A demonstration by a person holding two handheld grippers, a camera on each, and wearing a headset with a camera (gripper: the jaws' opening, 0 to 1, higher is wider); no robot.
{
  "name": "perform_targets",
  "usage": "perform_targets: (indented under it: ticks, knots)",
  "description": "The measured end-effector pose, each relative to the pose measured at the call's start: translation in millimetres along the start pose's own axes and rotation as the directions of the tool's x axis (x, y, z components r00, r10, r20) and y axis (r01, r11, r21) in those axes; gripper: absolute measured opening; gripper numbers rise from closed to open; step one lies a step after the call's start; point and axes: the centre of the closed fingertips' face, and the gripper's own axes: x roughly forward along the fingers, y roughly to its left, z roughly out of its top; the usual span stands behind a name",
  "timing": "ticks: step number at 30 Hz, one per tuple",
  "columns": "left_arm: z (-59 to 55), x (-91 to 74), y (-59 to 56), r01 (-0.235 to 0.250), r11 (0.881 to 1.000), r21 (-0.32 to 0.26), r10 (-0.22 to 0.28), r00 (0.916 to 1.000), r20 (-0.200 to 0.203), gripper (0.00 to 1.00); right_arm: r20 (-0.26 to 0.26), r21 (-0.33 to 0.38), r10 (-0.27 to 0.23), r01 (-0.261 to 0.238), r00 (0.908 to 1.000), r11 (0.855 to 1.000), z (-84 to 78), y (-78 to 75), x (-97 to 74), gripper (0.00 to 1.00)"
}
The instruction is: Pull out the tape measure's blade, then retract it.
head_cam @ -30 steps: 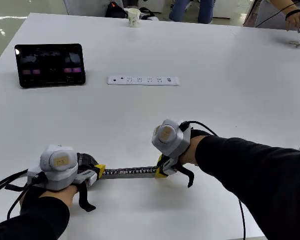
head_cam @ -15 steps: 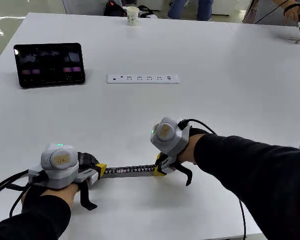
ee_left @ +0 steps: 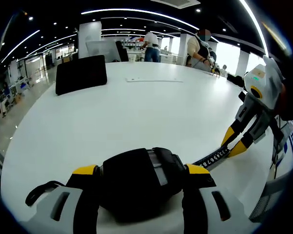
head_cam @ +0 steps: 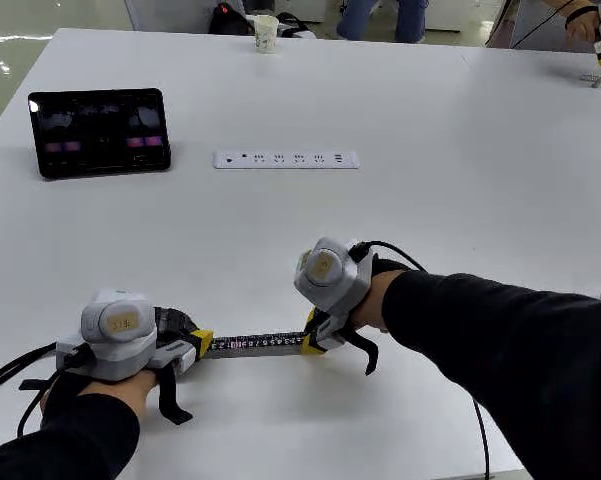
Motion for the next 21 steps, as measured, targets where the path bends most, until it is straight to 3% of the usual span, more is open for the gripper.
perform_targets:
  ticks: [10, 21]
  knots:
    - [-0.7, -1.1, -1.0, 0.003, 1.000, -0.002, -0.003, 1.0000, -0.009, 0.65, 0.022, -0.003, -0.005, 0.005, 0.9998, 1.000, 5.7, 2.8, 1.6, 0.11]
    - [-0.7, -0.2, -0.9, 0.004, 1.000, -0.003, -0.004, 0.9999, -0.016, 0.65, 0.028, -0.080, 0.004, -0.002, 0.9996, 0.997, 7.9, 3.5, 3.9, 0.11]
